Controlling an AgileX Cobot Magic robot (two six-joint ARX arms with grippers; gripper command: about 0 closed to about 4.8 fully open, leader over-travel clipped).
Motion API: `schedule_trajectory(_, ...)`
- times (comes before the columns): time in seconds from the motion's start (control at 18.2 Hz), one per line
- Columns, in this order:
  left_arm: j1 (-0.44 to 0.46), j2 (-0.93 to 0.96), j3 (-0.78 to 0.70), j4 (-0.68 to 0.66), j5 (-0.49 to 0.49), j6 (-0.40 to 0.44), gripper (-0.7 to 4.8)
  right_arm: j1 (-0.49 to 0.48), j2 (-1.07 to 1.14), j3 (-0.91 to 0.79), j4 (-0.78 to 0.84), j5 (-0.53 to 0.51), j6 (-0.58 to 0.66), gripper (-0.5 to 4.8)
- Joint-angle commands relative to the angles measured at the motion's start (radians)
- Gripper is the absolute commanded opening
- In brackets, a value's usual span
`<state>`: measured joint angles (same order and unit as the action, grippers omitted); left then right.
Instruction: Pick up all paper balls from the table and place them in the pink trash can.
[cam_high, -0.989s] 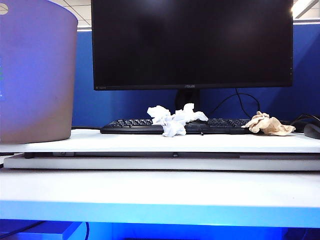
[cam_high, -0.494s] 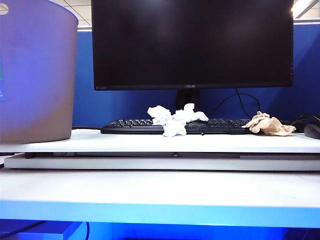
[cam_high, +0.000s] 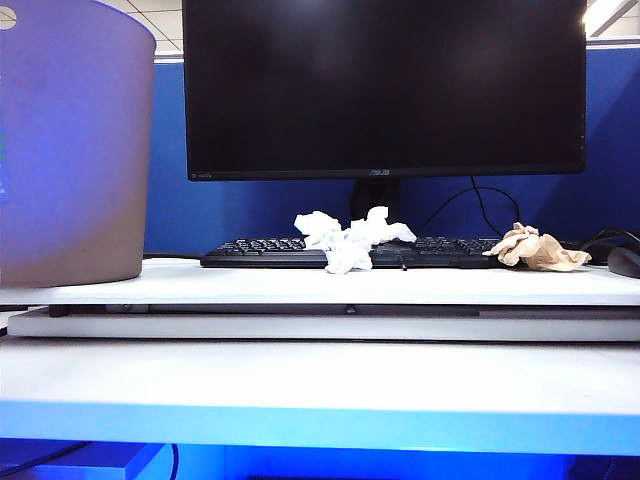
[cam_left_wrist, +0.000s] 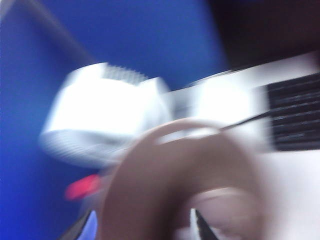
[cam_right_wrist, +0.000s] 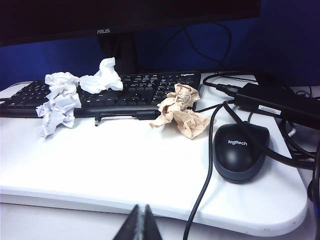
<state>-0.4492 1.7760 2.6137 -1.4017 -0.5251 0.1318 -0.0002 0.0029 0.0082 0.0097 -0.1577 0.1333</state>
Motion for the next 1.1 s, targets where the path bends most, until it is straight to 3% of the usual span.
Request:
schedule_trajectory(0.05, -0.006, 0.034, 0.002, 0.127, 0.585, -0.013, 2.47, 0.001, -0.002, -0.004, 0.017, -0.001, 0.001, -0.04)
schedule_trajectory(0.11, -0.032, 0.084, 0.002, 0.193, 0.796, -0.006, 2.47, 0.001, -0.002, -0.004, 0.017, -0.001, 0.001, -0.04)
schedule_trajectory(0.16, -0.040, 0.133, 0.002, 0.232, 0.869, -0.010, 2.48, 0.001, -0.002, -0.004, 0.017, -0.001, 0.001, -0.04)
schedule_trajectory(0.22, -0.047, 0.183, 0.002, 0.255, 0.858, -0.009, 2.58, 0.001, -0.002, -0.004, 0.017, -0.001, 0.001, -0.04)
schedule_trajectory(0.33, -0.080, 0.288, 0.002, 0.276, 0.805, -0.010, 3.63, -0.001, -0.002, -0.004, 0.017, 0.000, 0.001, -0.04)
schedule_trajectory(0.49, -0.102, 0.490, 0.002, 0.275, 0.789, -0.032, 3.94, 0.000, -0.002, -0.004, 0.016, -0.002, 0.001, -0.04)
schedule_trajectory(0.6, -0.130, 0.605, 0.001, 0.294, 0.694, -0.045, 4.63, 0.000, -0.002, -0.004, 0.016, -0.001, 0.001, -0.04)
schedule_trajectory(0.88, -0.153, 0.702, -0.001, 0.385, 0.448, -0.081, 4.62, 0.000, -0.002, -0.004, 0.016, -0.002, 0.001, -0.04)
schedule_trajectory(1.1, -0.152, 0.728, -0.003, 0.388, 0.372, -0.082, 4.62, 0.001, -0.002, -0.004, 0.016, -0.002, 0.001, -0.04)
